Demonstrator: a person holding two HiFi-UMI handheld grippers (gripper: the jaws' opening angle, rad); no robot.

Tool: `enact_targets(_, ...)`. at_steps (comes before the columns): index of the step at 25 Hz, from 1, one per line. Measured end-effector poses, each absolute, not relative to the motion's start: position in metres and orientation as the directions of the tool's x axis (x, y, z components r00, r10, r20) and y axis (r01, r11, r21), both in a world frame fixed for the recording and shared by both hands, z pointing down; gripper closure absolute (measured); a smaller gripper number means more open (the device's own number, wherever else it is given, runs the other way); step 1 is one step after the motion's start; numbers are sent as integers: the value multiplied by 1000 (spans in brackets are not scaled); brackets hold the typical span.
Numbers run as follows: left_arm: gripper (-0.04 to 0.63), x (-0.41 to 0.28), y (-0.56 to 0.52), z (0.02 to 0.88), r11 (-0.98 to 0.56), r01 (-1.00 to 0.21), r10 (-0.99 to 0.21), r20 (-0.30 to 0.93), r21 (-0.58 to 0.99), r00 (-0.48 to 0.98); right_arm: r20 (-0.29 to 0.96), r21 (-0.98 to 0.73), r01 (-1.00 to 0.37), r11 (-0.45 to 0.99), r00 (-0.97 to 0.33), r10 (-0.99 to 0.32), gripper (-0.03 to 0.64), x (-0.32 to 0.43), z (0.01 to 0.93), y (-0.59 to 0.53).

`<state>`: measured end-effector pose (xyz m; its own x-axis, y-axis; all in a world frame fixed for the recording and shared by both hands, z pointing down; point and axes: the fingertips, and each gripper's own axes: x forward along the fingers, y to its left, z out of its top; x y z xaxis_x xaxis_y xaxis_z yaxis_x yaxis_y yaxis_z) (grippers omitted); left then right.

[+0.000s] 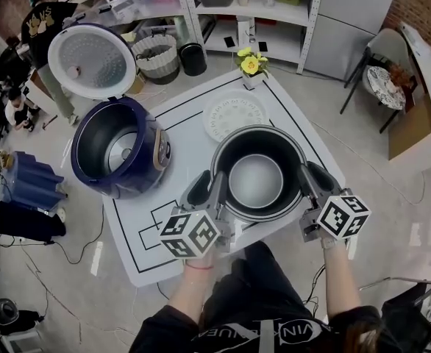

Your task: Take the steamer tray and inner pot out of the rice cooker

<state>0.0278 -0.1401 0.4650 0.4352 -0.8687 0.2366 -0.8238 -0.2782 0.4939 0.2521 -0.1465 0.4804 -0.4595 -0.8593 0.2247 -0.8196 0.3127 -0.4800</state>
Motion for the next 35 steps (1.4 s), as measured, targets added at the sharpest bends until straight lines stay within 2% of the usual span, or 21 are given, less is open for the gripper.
enact_targets(14,466,34,-139,475,-305,-812,-849,244,497,468,266,-412,-857,309,-438,-859,525,258,489,-151)
enact_targets(19,479,31,-139,475,-335,-788,-847,201,516,491,303,-305,-889,341,-430,-850,514,257,488,-150)
enact_targets(24,480,27,-141,464,-377,-803,-856,159,461,493,344,-113,-920,375,-390,-854,502,254,484,-150)
enact_targets(30,480,25,-146,444,-415,-822,-860,127,391,494,297,-110,-911,396,-411,-862,503,253,464,-149)
enact_targets(35,497,23,-150,424,-441,-843,-868,93,307,488,225,-112,-897,427,-441,-869,543,248,439,-151)
